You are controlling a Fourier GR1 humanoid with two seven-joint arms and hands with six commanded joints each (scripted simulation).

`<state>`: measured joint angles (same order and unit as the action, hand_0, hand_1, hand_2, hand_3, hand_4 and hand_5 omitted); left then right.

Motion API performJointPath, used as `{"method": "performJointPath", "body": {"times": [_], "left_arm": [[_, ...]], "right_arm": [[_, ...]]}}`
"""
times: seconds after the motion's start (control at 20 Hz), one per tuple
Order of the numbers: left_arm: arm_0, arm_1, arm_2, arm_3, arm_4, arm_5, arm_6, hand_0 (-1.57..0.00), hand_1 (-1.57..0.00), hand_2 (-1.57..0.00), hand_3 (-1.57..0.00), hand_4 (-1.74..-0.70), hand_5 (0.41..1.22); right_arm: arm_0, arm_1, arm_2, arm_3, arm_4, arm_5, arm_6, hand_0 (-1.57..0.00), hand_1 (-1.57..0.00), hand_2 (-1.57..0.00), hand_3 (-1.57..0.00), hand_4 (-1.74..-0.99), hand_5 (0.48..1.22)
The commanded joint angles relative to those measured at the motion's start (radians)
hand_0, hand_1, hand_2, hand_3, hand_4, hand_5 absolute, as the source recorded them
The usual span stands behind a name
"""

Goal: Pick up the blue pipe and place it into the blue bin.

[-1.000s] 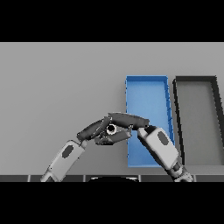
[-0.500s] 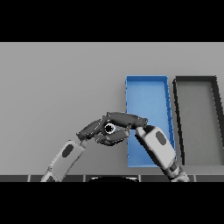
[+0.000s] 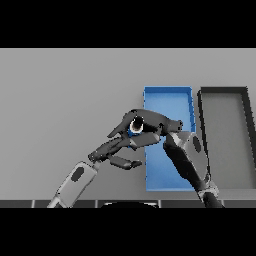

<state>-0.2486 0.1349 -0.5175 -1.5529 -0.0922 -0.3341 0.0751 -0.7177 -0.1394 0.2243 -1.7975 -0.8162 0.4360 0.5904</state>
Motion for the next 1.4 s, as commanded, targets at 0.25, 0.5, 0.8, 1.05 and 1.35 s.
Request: {"method": "performJointPath", "body": {"times": [0.25,0.5,0.8,1.05,1.35], "left_arm": [[0.005,0.012,-0.002,-0.021,-0.004,0.0,-0.002,0.0,0.0,0.0,0.0,-0.91,0.502],[0.014,0.022,-0.002,-0.024,0.001,-0.01,-0.015,0.0,0.0,0.0,0.0,-0.91,0.491],[0.019,0.026,0.01,-0.04,0.015,-0.007,0.007,0.0,0.0,0.0,0.0,-0.9,0.489],[0.022,0.022,0.015,-0.031,0.02,-0.007,0.009,0.0,0.0,0.0,0.0,-0.89,0.473],[0.013,0.017,0.017,-0.012,0.015,-0.005,0.002,0.0,0.0,0.0,0.0,-0.88,0.464]], "right_arm": [[-0.257,-0.124,-0.14,0.118,-0.122,-0.132,-0.08,-1.57,-1.57,-1.57,-1.57,-1.724,1.117],[-0.358,-0.212,-0.217,0.33,0.0,-0.198,-0.118,-1.57,-1.57,-1.57,-1.57,-1.735,1.131],[-0.244,-0.254,-0.262,0.532,0.149,-0.199,-0.108,-1.57,-1.57,-1.57,-1.57,-1.74,1.117],[-0.08,-0.234,-0.24,0.516,0.212,-0.254,-0.021,-1.57,-1.57,-1.57,-1.57,-1.741,1.12],[0.088,-0.28,-0.107,0.545,0.198,-0.298,0.019,-1.57,-1.57,-1.57,-1.57,-1.655,1.124]]}}
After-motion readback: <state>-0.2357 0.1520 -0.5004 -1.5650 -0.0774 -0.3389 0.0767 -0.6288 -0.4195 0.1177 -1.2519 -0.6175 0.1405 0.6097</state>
